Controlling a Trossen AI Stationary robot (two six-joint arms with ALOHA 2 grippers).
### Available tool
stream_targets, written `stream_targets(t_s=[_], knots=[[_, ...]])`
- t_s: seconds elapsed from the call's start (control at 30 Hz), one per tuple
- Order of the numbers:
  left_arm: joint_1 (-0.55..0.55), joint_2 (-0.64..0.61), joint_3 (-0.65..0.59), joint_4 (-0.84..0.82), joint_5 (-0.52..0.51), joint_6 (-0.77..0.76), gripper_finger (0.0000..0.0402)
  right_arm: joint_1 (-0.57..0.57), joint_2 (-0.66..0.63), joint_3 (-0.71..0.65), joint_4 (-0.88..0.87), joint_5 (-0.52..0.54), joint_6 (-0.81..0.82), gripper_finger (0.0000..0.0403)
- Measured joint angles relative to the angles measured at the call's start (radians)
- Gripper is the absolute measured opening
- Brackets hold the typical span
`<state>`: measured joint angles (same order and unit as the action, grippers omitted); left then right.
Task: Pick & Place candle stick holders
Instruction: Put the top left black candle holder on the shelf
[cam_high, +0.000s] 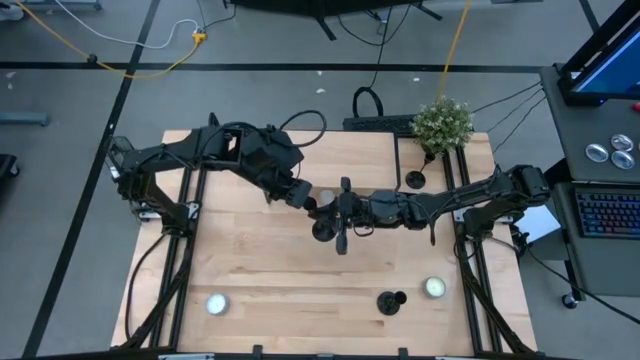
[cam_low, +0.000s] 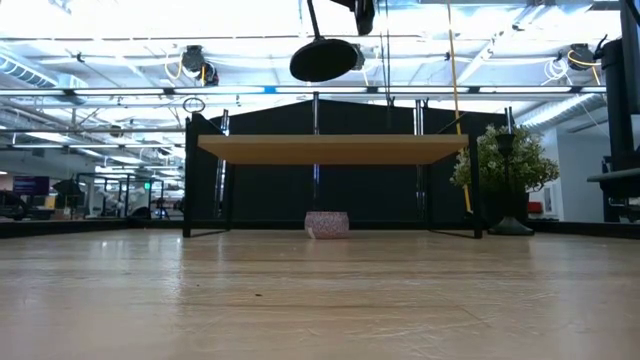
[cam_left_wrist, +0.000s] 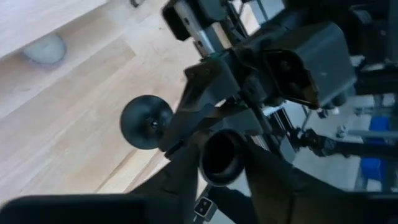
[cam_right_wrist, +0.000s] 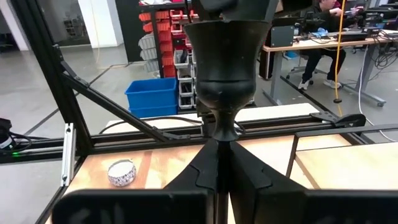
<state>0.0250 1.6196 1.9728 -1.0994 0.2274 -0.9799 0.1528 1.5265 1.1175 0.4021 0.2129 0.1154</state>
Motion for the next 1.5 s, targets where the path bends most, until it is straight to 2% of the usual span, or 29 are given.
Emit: stream_targets(t_s=[0.17, 0.3, 0.4, 0.53, 0.6, 0.73, 0.9, 1.07, 1.2, 1.33, 1.5], knots=[[0.030, -0.010, -0.001, -0.010, 0.078, 0.080, 0.0199, -0.016, -0.002, 0.000, -0.022, -0.001, 0.009, 0.0008], [0.054, -0.048, 0.000, -0.022, 0.052, 0.167, 0.0223, -0.022, -0.036, 0.000, -0.063, 0.045, 0.010, 0.0008], [0.069, -0.080, 0.002, -0.045, -0.062, 0.232, 0.0229, -0.023, -0.082, -0.003, -0.131, 0.135, -0.011, 0.0008], [0.058, -0.129, 0.001, -0.113, -0.306, 0.277, 0.0226, -0.051, -0.155, -0.001, -0.118, 0.275, -0.094, 0.0008], [0.051, -0.151, 0.000, -0.145, -0.366, 0.284, 0.0223, -0.082, -0.189, -0.003, -0.118, 0.331, -0.135, 0.0008], [0.025, -0.161, 0.000, -0.173, -0.452, 0.299, 0.0224, -0.183, -0.228, -0.005, -0.122, 0.379, -0.158, 0.0008], [-0.051, -0.164, -0.009, -0.213, -0.591, 0.298, 0.0225, -0.328, -0.228, -0.004, -0.116, 0.389, -0.140, 0.0008], [-0.133, -0.182, -0.108, -0.187, -0.677, 0.264, 0.0225, -0.442, -0.230, -0.062, -0.107, 0.364, -0.045, 0.0008], [-0.176, -0.232, -0.246, -0.110, -0.728, 0.211, 0.0225, -0.504, -0.227, -0.155, -0.028, 0.363, 0.026, 0.0008], [-0.199, -0.277, -0.392, 0.016, -0.734, 0.187, 0.0225, -0.538, -0.229, -0.243, 0.080, 0.376, 0.041, 0.0008], [-0.218, -0.341, -0.543, 0.194, -0.734, 0.187, 0.0225, -0.554, -0.229, -0.293, 0.131, 0.443, 0.030, 0.0008]])
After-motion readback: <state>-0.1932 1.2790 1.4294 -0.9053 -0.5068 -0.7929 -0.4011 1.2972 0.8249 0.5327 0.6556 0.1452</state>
